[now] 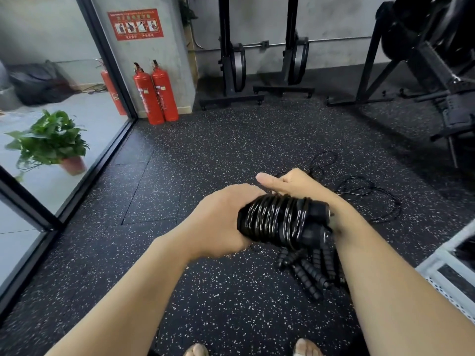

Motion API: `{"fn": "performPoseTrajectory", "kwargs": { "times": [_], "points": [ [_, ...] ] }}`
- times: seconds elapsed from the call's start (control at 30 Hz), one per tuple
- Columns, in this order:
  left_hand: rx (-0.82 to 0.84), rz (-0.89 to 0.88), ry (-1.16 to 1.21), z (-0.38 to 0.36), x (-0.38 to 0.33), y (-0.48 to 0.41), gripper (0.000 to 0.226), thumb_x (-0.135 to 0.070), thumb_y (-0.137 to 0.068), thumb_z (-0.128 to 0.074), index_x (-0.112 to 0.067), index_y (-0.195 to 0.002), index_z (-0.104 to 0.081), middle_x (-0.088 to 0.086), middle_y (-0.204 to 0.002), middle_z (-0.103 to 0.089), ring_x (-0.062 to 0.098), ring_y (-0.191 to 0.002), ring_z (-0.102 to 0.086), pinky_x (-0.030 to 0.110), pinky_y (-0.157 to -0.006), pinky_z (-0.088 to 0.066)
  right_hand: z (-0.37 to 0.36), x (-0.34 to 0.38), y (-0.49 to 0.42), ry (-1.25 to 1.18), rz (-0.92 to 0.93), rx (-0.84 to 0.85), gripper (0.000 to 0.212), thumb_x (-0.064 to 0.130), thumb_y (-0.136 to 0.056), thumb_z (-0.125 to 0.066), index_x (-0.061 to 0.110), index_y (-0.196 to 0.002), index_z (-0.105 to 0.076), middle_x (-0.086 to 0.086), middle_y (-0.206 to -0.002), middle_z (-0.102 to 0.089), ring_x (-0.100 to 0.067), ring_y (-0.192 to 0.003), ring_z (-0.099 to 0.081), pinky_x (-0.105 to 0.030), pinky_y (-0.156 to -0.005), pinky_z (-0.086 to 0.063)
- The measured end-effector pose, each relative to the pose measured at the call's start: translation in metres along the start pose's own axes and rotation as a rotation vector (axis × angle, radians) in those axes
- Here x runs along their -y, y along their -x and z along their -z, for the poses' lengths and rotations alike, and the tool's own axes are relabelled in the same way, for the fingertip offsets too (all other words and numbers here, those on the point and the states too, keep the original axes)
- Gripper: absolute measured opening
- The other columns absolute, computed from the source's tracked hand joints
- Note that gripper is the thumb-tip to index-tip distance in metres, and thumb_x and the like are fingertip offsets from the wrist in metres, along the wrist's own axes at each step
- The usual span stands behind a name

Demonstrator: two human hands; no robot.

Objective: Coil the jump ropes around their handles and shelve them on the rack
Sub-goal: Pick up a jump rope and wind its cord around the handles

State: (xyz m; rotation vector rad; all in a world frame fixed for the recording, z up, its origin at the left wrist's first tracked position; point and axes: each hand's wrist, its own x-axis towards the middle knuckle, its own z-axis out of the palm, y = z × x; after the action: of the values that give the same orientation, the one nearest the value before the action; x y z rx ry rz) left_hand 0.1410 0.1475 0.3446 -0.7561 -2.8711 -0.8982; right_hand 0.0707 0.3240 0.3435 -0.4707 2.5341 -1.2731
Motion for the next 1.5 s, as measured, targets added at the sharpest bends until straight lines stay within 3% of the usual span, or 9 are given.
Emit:
{"fn": "performPoseTrajectory", "kwargs": {
  "times": [0.1,0.2,0.43,0.63,0.77,0.93,1.07,1.27,1.5],
  "points": [
    [-0.071,0.101,0.099,-0.002,-0.003,0.002,0.024,-0.015,-0.074,-0.069,-0.019,-0.097,-0.062,-0.006,-0.085,-0.065,0.011,-0.079,-0.062,0.035,-0.070,-0.052,-0.015,-0.007,-0.002,-0.149,-0.045,-0.136,0.062,0.020,-0.098,-0.052,0.026,-0.036,-0.051,0.011,-0.033,-0.045,-0.003,-0.029,-0.041,-0.021,-0.052,-0.045],
    [-0.151,0.282,0.222,-0.009,-0.005,-0.003,0.020,-0.005,-0.072,-0.067,-0.013,-0.088,-0.058,-0.004,-0.070,-0.059,0.009,-0.056,-0.051,0.022,-0.049,-0.041,-0.029,-0.016,-0.002,-0.097,-0.103,-0.101,0.006,0.007,-0.086,-0.068,0.009,-0.086,-0.063,0.003,-0.086,-0.064,-0.007,-0.076,-0.057,-0.032,-0.104,-0.043],
    [-0.328,0.547,0.261,-0.009,0.005,-0.013,0.020,-0.016,-0.076,-0.067,-0.017,-0.088,-0.052,-0.004,-0.074,-0.057,0.012,-0.058,-0.049,0.014,-0.039,-0.031,-0.052,0.014,-0.006,0.374,-0.140,-0.260,0.016,0.021,-0.095,-0.048,0.012,-0.100,-0.061,-0.012,-0.106,-0.066,-0.034,-0.099,-0.062,-0.031,-0.072,-0.041],
    [-0.367,0.605,0.236,-0.005,0.018,-0.013,0.021,-0.017,-0.079,-0.064,-0.022,-0.092,-0.048,-0.004,-0.079,-0.058,0.010,-0.062,-0.051,0.013,-0.039,-0.032,-0.066,0.016,-0.005,0.115,0.019,-0.086,0.010,0.016,-0.094,-0.046,0.015,-0.090,-0.055,-0.011,-0.091,-0.065,-0.028,-0.078,-0.058,-0.035,-0.068,-0.047],
    [-0.396,0.633,0.217,-0.003,0.023,-0.013,0.025,-0.021,-0.082,-0.064,-0.015,-0.101,-0.048,0.001,-0.085,-0.060,0.012,-0.067,-0.054,0.022,-0.047,-0.032,-0.061,0.027,-0.002,-0.301,0.022,-0.043,0.020,0.003,-0.086,-0.045,0.011,-0.073,-0.058,-0.004,-0.059,-0.048,-0.014,-0.052,-0.036,-0.027,-0.051,-0.028],
    [-0.398,0.597,0.190,-0.010,0.024,-0.012,0.039,-0.021,-0.083,-0.067,-0.022,-0.108,-0.037,0.003,-0.097,-0.057,0.016,-0.079,-0.057,0.033,-0.057,-0.042,-0.063,0.036,0.003,-0.532,-0.013,-0.142,0.027,0.034,-0.087,-0.067,0.020,-0.065,-0.063,0.013,-0.053,-0.058,0.003,-0.040,-0.045,-0.011,-0.043,-0.031],
    [-0.288,0.579,0.270,-0.004,0.021,-0.010,0.055,-0.028,-0.072,-0.074,-0.024,-0.112,-0.037,-0.001,-0.097,-0.061,0.014,-0.078,-0.060,0.029,-0.056,-0.043,-0.061,0.033,0.002,-0.600,-0.044,-0.148,0.017,0.030,-0.086,-0.070,0.014,-0.080,-0.072,0.011,-0.061,-0.067,0.001,-0.049,-0.054,-0.011,-0.045,-0.038],
    [0.113,0.602,0.939,0.027,0.030,0.008,0.041,-0.017,-0.065,-0.086,-0.016,-0.101,-0.067,0.004,-0.094,-0.074,0.022,-0.087,-0.070,0.029,-0.068,-0.055,-0.049,0.028,0.007,-0.595,0.049,0.017,0.018,0.031,-0.086,-0.068,0.014,-0.083,-0.071,0.003,-0.061,-0.057,-0.008,-0.050,-0.038,-0.017,-0.042,-0.027],
    [0.128,0.563,0.972,0.028,0.028,0.011,0.038,-0.022,-0.065,-0.080,-0.010,-0.100,-0.074,0.010,-0.092,-0.075,0.020,-0.078,-0.072,0.029,-0.076,-0.052,-0.044,0.026,0.007,-0.632,0.092,0.135,0.024,0.036,-0.078,-0.069,0.013,-0.082,-0.070,0.000,-0.065,-0.063,-0.011,-0.051,-0.046,-0.019,-0.044,-0.028]
  ]
}}
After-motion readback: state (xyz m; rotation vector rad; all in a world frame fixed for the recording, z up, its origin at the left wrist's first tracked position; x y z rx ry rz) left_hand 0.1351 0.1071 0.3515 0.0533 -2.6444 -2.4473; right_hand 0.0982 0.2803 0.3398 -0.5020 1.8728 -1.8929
